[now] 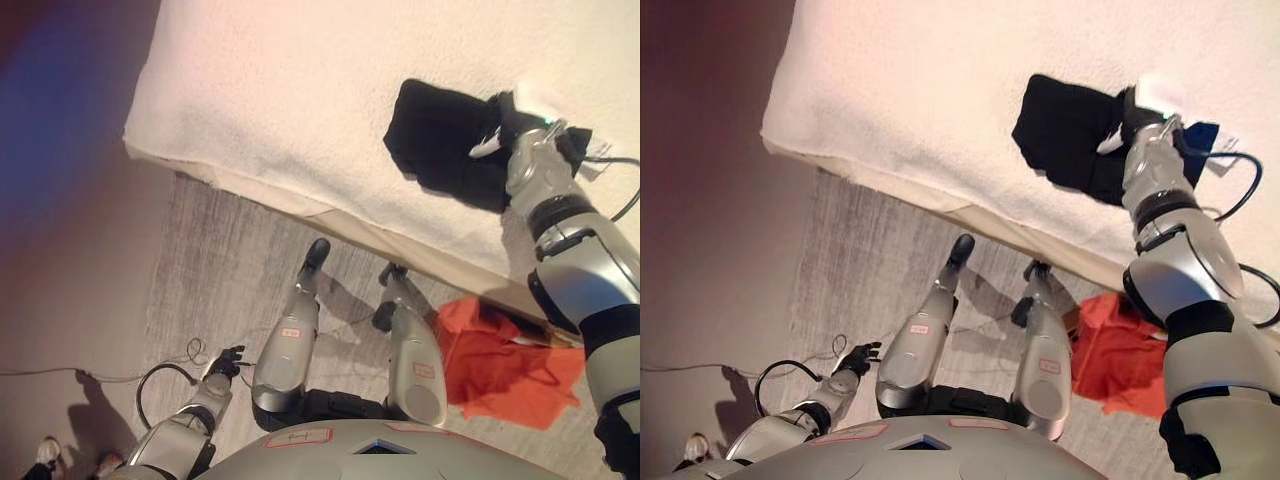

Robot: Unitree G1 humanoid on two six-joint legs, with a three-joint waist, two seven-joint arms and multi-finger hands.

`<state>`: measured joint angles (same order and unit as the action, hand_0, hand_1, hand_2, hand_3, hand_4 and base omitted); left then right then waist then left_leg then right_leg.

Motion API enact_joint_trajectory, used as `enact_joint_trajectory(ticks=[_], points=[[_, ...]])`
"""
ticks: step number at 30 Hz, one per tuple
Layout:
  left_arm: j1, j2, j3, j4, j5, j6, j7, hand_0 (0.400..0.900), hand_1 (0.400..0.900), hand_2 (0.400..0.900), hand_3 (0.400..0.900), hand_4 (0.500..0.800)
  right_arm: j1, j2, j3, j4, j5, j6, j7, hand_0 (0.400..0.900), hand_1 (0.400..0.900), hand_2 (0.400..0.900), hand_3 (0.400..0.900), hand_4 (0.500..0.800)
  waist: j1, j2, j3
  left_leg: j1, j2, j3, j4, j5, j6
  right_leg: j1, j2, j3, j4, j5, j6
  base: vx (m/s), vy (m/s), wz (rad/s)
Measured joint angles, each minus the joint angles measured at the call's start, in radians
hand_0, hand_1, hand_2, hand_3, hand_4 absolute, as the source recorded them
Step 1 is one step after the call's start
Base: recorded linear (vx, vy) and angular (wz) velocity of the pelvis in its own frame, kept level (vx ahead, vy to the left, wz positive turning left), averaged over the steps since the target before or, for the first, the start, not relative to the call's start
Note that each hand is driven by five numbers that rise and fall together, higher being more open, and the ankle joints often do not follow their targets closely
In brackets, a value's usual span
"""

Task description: Put the clothes on the bed into the basket.

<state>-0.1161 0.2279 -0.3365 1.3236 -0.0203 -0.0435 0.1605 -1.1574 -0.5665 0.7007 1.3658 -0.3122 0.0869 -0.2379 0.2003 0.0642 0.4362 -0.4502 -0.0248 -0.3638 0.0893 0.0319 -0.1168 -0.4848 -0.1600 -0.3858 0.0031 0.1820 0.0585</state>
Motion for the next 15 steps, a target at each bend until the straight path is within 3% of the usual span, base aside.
enact_joint_trajectory(ticks=[9,10,11,12,15], points=[[0.0,0.004,-0.022,-0.008,-0.017,-0.001,-0.005,0.9,0.9,0.9,0.9,0.8,-0.152,-0.062,0.003,0.009,0.049,-0.008,-0.013,0.9,0.9,0.9,0.9,0.8,0.0,0.016,0.024,-0.117,0.011,-0.005,-0.028,0.036,-0.017,-0.125,0.01,0.001,0.006,0.0,0.003,-0.07,0.008,0.01],[0.0,0.005,-0.029,-0.011,-0.017,-0.003,-0.007,0.9,0.9,0.9,0.9,0.8,-0.16,-0.068,0.002,0.007,0.066,-0.012,-0.014,0.561,0.561,0.561,0.561,0.596,0.0,0.016,0.024,-0.127,0.011,-0.003,-0.03,0.039,-0.017,-0.136,0.01,0.002,0.005,0.0,0.003,-0.04,0.036,0.01],[0.0,0.006,-0.03,-0.015,-0.017,-0.004,-0.009,0.9,0.9,0.9,0.9,0.8,-0.163,-0.076,0.002,0.006,0.078,-0.018,-0.015,0.561,0.561,0.561,0.561,0.596,0.0,0.016,0.024,-0.133,0.011,0.0,-0.035,0.039,-0.017,-0.145,0.01,0.006,0.004,0.0,0.004,-0.03,0.036,0.0],[0.0,0.006,-0.031,-0.019,-0.017,-0.004,-0.01,0.9,0.9,0.9,0.9,0.8,-0.164,-0.085,0.001,0.006,0.091,-0.029,-0.017,0.4,0.4,0.4,0.4,0.5,-0.001,0.018,0.026,-0.137,0.011,0.003,-0.04,0.039,-0.017,-0.149,0.009,0.011,0.001,-0.001,0.009,-0.02,0.034,0.0],[0.0,0.007,-0.032,-0.034,-0.018,-0.004,-0.01,0.9,0.9,0.9,0.9,0.8,-0.167,-0.092,0.002,0.004,0.124,-0.037,-0.019,0.4,0.4,0.4,0.4,0.5,0.0,0.025,0.029,-0.137,0.015,0.004,-0.058,0.039,-0.017,-0.15,0.009,0.019,-0.014,-0.012,0.051,-0.01,0.025,-0.05]])
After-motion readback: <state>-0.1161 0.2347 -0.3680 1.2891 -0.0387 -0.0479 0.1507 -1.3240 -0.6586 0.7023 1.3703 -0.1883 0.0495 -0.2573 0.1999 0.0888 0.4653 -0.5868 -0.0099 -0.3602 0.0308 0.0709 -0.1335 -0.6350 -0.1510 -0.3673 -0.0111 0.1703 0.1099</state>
